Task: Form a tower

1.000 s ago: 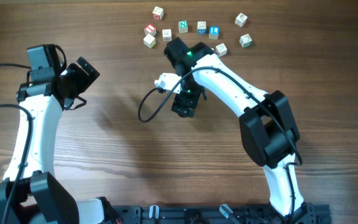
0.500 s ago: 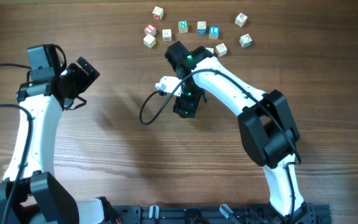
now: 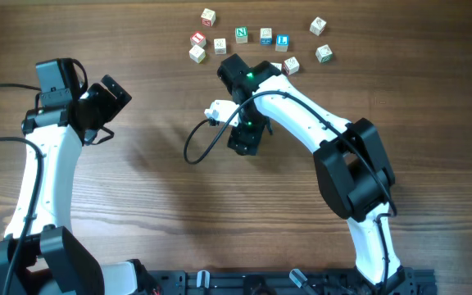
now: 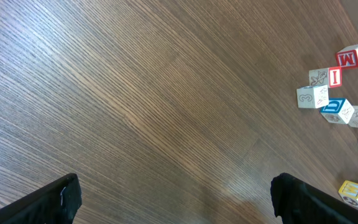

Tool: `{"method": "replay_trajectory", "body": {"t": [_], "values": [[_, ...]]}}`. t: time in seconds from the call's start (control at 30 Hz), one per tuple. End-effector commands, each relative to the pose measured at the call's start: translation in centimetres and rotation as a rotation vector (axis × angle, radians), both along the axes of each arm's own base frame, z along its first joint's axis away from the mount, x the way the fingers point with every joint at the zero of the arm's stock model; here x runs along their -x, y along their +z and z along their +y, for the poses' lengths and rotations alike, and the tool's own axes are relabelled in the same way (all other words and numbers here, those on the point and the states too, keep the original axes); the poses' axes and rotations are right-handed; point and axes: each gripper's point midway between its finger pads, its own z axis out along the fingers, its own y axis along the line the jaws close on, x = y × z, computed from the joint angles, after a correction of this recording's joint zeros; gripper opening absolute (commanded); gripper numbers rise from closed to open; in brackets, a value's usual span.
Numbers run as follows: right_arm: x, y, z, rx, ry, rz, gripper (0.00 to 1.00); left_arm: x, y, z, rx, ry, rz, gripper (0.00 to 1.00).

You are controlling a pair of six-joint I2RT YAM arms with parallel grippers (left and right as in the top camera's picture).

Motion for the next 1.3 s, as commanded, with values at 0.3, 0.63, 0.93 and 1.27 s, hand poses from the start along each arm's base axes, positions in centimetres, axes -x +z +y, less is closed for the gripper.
{"method": "replay_trajectory", "body": {"t": [0.3,0.63,0.93,1.27], "values": [[0.77,-1.53,-0.47,0.029,0.016,0.019,0.83,0.16,-0.17,0.09,-0.001,0.011,0.006,1.00],[0.43,-1.62,-0.96,0.084,0.046,-0.023,0.66,0.16,-0.17,0.09,0.000,0.012,0.006,1.00],[0.45,-1.62,-0.94,0.083,0.046,-0.022,0.52,0.16,-0.17,0.09,-0.001,0.011,0.006,1.00],[0.49,-1.62,-0.84,0.079,0.046,-0.021,0.38,0.16,-0.17,0.09,0.000,0.012,0.006,1.00]]}}
